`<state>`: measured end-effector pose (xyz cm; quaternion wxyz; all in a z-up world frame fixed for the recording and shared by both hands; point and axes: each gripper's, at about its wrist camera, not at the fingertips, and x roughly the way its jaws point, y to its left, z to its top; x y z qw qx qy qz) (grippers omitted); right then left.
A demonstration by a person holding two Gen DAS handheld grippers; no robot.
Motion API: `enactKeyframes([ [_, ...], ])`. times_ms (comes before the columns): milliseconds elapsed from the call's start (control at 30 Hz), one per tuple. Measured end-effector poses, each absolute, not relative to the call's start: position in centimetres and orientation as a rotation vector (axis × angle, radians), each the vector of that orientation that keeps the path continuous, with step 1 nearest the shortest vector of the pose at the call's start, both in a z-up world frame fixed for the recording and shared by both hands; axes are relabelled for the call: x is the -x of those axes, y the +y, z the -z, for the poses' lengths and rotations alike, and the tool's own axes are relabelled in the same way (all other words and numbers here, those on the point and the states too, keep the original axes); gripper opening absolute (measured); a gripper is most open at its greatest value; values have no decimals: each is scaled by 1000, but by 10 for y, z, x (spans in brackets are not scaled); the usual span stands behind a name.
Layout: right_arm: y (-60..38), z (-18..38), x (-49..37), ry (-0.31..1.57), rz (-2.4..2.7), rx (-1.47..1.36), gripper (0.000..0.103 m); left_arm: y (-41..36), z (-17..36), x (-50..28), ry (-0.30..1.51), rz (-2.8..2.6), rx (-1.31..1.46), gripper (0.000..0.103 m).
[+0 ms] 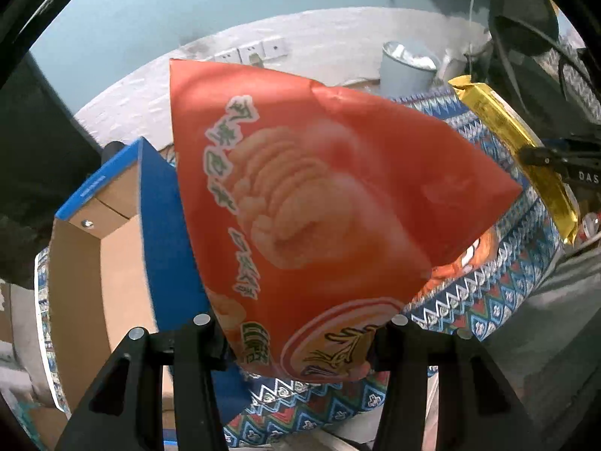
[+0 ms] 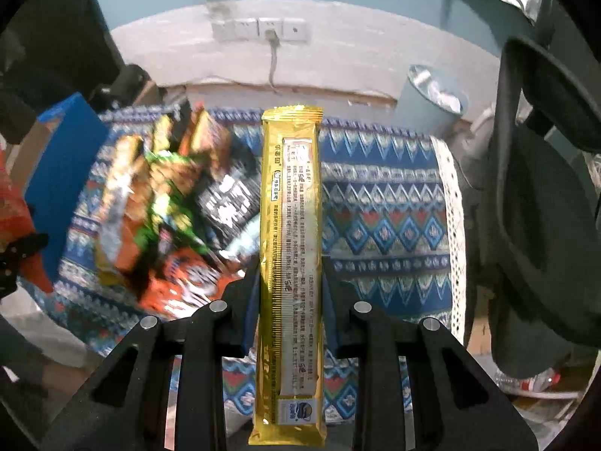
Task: Organize snacks
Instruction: 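Lift the red bag with the left tool while the right tool carries the yellow bar toward the box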
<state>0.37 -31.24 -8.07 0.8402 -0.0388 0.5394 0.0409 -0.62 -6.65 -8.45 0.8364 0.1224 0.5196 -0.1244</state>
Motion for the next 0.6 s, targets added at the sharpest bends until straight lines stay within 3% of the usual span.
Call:
enactKeyframes([
  [600,-231,31,-29,1053,-233,88,27,-23,31,-9,996,190,-200,51],
])
